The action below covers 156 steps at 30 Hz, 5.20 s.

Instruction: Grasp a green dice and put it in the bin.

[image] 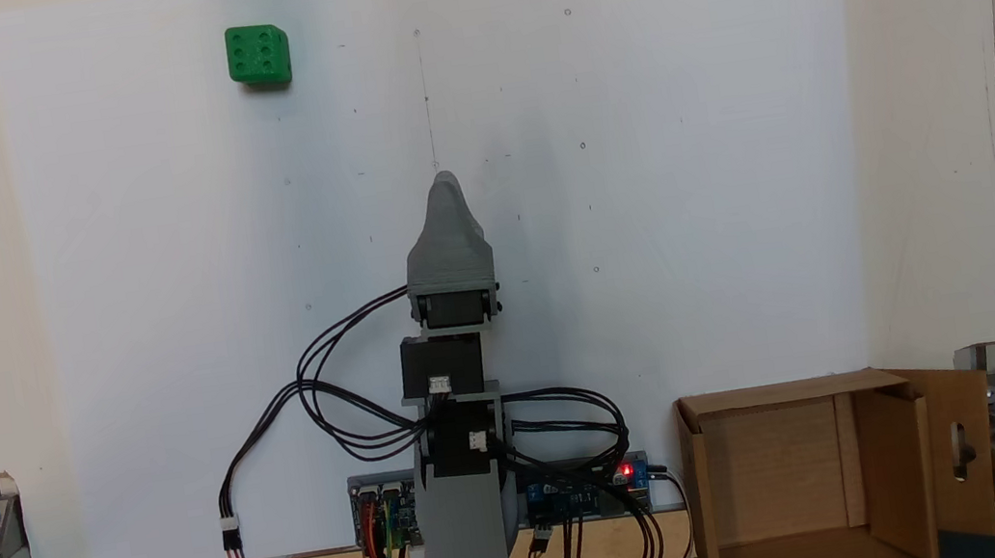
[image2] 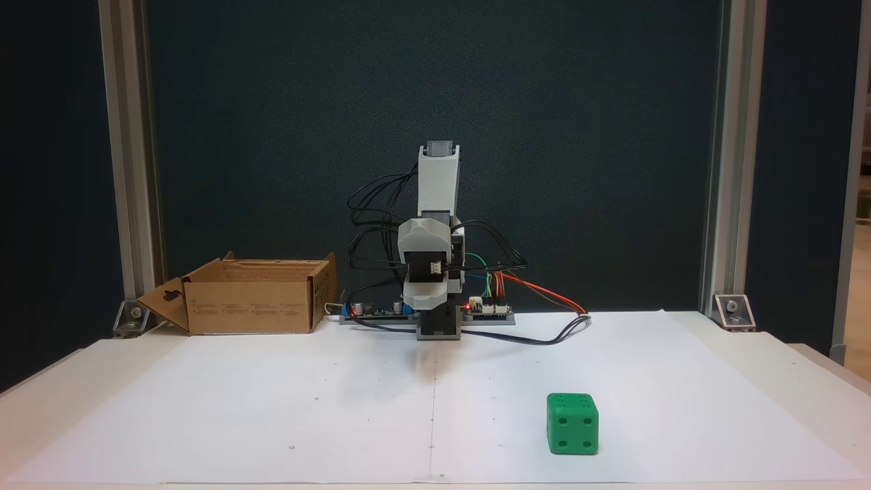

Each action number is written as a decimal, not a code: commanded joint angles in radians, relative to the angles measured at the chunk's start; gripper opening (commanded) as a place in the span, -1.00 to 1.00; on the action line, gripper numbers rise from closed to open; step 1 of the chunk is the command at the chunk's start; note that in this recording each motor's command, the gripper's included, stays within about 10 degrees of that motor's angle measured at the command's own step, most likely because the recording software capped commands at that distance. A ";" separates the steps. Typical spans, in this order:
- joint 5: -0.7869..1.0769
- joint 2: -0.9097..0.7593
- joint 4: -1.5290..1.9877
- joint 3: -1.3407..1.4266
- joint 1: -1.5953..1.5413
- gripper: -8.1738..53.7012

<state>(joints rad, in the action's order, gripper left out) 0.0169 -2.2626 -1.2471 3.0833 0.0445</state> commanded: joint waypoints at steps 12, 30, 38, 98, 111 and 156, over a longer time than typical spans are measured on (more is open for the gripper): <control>0.044 -0.104 -0.029 0.043 0.000 0.66; 0.043 -0.104 -0.031 0.043 0.000 0.66; 0.046 -0.104 -0.029 0.043 -0.008 0.66; -0.523 0.704 2.566 -1.951 -0.451 0.69; -0.560 1.121 2.619 -2.456 -0.497 0.68; -0.624 1.450 2.427 -2.572 -0.453 0.66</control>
<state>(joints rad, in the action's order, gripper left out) -0.5384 -0.8069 1.1904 0.5568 -0.4096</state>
